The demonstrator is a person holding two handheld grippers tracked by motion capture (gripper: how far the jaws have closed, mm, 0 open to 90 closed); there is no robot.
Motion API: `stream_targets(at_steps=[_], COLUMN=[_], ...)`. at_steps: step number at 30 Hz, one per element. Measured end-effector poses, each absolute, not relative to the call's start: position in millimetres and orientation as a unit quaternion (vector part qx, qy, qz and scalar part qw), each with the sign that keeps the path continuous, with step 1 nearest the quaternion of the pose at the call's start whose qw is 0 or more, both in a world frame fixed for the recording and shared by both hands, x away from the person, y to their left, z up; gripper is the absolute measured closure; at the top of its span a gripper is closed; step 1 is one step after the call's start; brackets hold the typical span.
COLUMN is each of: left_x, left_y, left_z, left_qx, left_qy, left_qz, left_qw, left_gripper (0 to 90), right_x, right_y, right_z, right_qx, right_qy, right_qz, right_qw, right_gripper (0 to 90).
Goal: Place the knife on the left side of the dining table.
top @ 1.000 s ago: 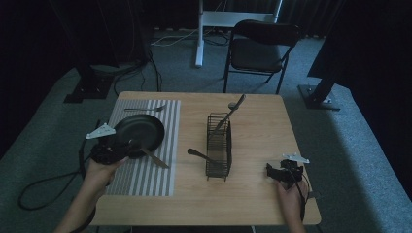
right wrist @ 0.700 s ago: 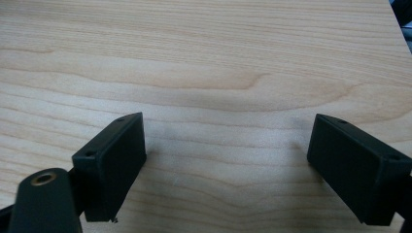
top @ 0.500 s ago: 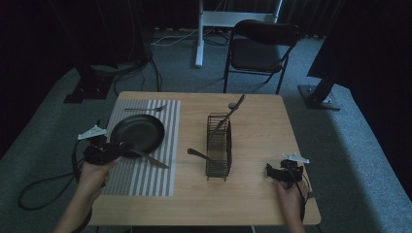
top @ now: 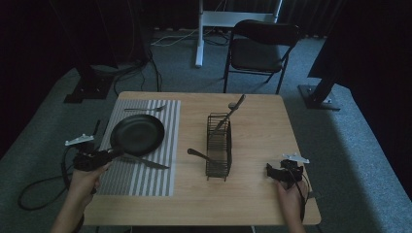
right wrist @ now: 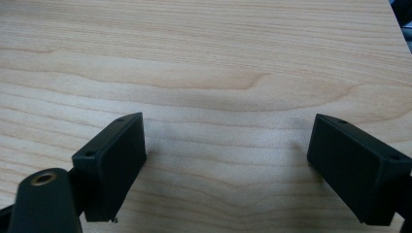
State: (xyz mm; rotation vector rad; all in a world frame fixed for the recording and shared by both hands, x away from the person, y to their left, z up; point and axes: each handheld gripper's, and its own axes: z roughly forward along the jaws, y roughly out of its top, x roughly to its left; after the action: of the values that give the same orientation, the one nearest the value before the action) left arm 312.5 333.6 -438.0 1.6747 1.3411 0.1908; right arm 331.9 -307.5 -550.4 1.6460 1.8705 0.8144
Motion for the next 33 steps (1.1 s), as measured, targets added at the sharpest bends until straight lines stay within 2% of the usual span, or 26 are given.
stream_targets(at_steps=[12,26,33], left_x=[314,317,322], left_y=[353,367,375], left_z=[-464,-485,-498], left_qx=[0.676,0.665,0.662], left_qy=[0.572,0.594,0.610], left_qz=[0.070,0.062,0.041], left_qw=[0.460,0.449,0.434], left_gripper=[62.7,57.7,54.9], right_x=[332,332,332], right_y=[-308,-308,-308], right_z=[-550,-550,-550], right_qx=[0.607,0.607,0.607], right_qy=[0.689,0.690,0.690], right_qz=[0.300,0.300,0.300], right_qw=[0.257,0.257,0.257], right_gripper=[13.0,13.0,13.0])
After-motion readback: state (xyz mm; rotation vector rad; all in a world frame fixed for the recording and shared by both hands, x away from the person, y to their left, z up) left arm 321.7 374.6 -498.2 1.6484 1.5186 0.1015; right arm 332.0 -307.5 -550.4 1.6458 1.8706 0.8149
